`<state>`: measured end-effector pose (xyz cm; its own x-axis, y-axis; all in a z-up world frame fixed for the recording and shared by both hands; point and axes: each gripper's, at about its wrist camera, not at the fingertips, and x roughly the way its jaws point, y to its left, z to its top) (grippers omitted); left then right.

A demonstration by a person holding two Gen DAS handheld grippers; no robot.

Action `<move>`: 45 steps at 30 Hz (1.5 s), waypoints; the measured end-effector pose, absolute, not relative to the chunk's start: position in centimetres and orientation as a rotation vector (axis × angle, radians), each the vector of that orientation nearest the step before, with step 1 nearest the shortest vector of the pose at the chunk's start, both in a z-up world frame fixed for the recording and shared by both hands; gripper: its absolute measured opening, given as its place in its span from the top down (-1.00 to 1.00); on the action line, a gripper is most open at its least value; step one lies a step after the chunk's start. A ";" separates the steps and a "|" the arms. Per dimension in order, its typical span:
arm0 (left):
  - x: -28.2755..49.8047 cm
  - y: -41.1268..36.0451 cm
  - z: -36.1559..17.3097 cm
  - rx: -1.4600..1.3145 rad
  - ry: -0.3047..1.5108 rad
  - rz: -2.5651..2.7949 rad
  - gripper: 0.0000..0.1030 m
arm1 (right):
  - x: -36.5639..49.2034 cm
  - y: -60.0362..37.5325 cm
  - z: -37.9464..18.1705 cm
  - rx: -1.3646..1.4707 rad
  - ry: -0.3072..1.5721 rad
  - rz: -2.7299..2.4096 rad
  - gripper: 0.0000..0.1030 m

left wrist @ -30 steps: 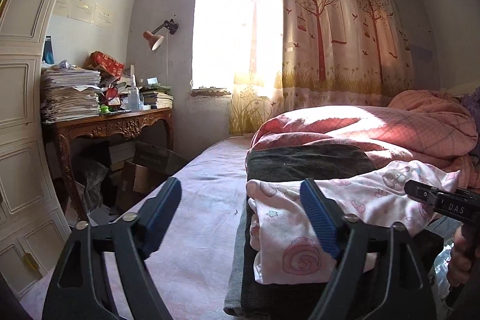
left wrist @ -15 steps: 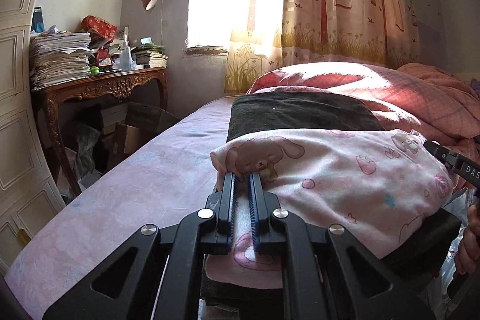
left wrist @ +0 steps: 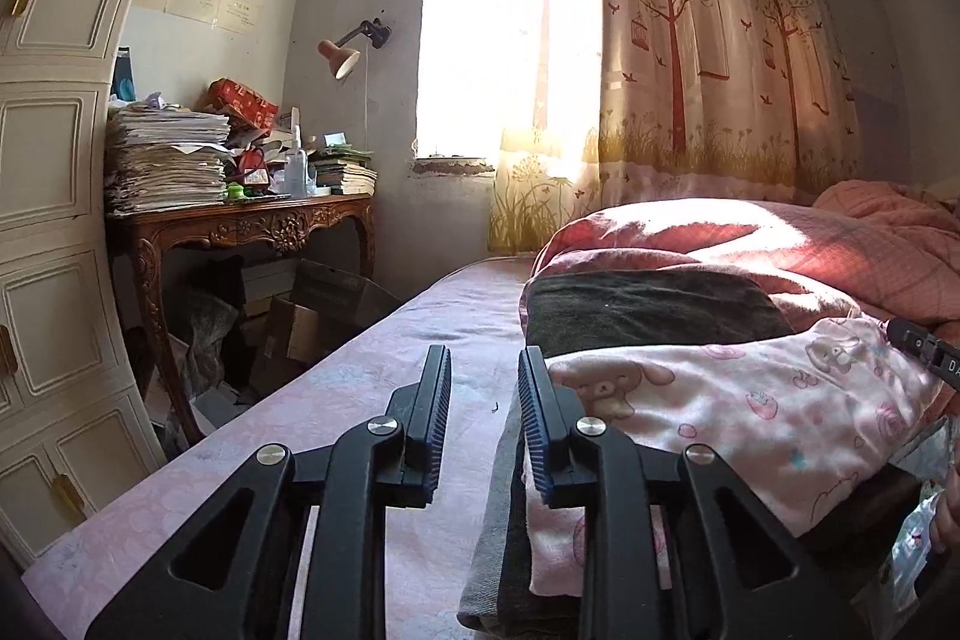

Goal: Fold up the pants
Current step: 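Lower the pink bundle onto the stack and press it with both tools, then open both tools and pull them back from the stack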

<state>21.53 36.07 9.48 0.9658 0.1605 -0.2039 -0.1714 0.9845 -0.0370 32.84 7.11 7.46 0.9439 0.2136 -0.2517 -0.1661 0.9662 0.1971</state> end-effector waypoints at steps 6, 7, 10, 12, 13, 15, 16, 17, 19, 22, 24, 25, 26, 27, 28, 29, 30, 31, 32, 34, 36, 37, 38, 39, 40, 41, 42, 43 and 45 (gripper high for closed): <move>21.0 34.0 10.4 -0.081 0.196 0.006 0.99 | 28.9 8.6 10.7 0.120 0.139 0.283 0.76; 21.5 33.2 10.2 -0.065 0.220 0.010 0.99 | 28.8 8.8 10.5 0.127 0.133 0.310 0.76; 23.9 32.2 8.4 -0.031 0.320 0.073 0.98 | 31.0 10.5 8.9 0.070 0.255 0.359 0.76; 25.4 32.5 6.6 -0.034 0.371 0.102 0.98 | 33.2 11.0 6.7 0.079 0.355 0.335 0.76; 25.4 32.5 5.7 -0.026 0.354 0.108 0.98 | 34.1 10.9 5.6 0.099 0.394 0.333 0.76; 25.3 32.2 5.4 0.022 0.329 0.112 0.98 | 34.9 10.3 3.9 0.147 0.407 0.352 0.77; 25.3 32.3 5.3 0.025 0.323 0.109 0.98 | 34.8 10.3 3.8 0.139 0.393 0.354 0.77; 25.3 32.6 5.2 0.008 0.319 0.099 0.98 | 34.7 10.6 3.9 0.110 0.388 0.344 0.76; 25.1 33.2 4.9 -0.021 0.306 0.070 0.98 | 34.6 11.1 3.9 0.076 0.381 0.336 0.76; 24.7 33.3 5.3 -0.012 0.303 0.057 0.98 | 34.8 10.8 3.9 0.085 0.388 0.352 0.76; 24.1 33.0 5.9 -0.017 0.291 0.060 0.97 | 34.7 10.6 4.3 0.078 0.391 0.363 0.76; 23.7 32.8 6.3 -0.012 0.278 0.061 0.97 | 34.5 10.5 4.7 0.071 0.390 0.365 0.76; 23.1 32.5 6.7 0.005 0.257 0.062 0.97 | 34.2 10.3 5.3 0.060 0.381 0.364 0.76; 22.5 32.1 7.2 0.024 0.237 0.064 0.97 | 33.7 10.1 6.0 0.050 0.361 0.357 0.76; 21.9 31.7 7.7 0.037 0.221 0.066 0.97 | 33.2 9.7 6.8 0.049 0.336 0.352 0.76; 21.1 31.4 8.4 0.032 0.203 0.060 0.97 | 32.7 9.3 7.6 0.057 0.316 0.354 0.76; 20.4 31.2 8.9 0.018 0.187 0.050 0.97 | 32.1 8.8 8.6 0.069 0.303 0.361 0.76; 19.4 31.1 9.8 -0.005 0.168 0.042 0.97 | 31.5 8.4 9.5 0.078 0.291 0.370 0.76; 18.4 30.7 10.5 -0.010 0.153 0.035 0.97 | 30.8 8.1 10.3 0.083 0.270 0.372 0.76; 16.0 29.7 11.6 0.022 0.109 0.053 0.97 | 28.7 7.7 12.3 0.080 0.215 0.367 0.70; 13.4 28.9 12.5 0.041 0.064 0.057 0.97 | 26.4 7.1 14.1 0.080 0.156 0.360 0.35; 11.9 28.6 13.0 0.038 0.042 0.058 0.97 | 25.2 6.8 14.8 0.090 0.125 0.356 0.26; 10.8 28.4 13.4 0.031 0.027 0.063 0.97 | 24.0 6.4 15.4 0.099 0.097 0.357 0.14; 9.9 28.2 13.6 0.024 0.015 0.064 0.97 | 22.9 6.2 15.9 0.106 0.075 0.357 0.12; 8.7 27.9 13.8 0.020 -0.001 0.055 0.97 | 21.8 6.0 16.3 0.110 0.056 0.354 0.09; 7.6 27.6 13.7 0.030 -0.005 0.050 0.97 | 20.7 5.9 16.5 0.110 0.039 0.356 -0.10; 6.9 27.3 13.5 0.045 -0.003 0.042 0.97 | 19.7 5.8 16.4 0.103 0.022 0.362 -0.38; 6.1 26.7 13.0 0.079 -0.002 0.035 0.96 | 18.6 5.8 16.0 0.081 0.009 0.368 -0.50; 4.9 26.0 11.7 0.130 -0.009 0.047 0.82 | 16.1 6.0 14.5 0.002 -0.026 0.361 -0.64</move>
<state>4.87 26.04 11.65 0.9989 0.0460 0.0120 -0.0472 0.9904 0.1298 16.06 5.98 14.51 0.9351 0.3536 0.0254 -0.3536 0.9354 -0.0024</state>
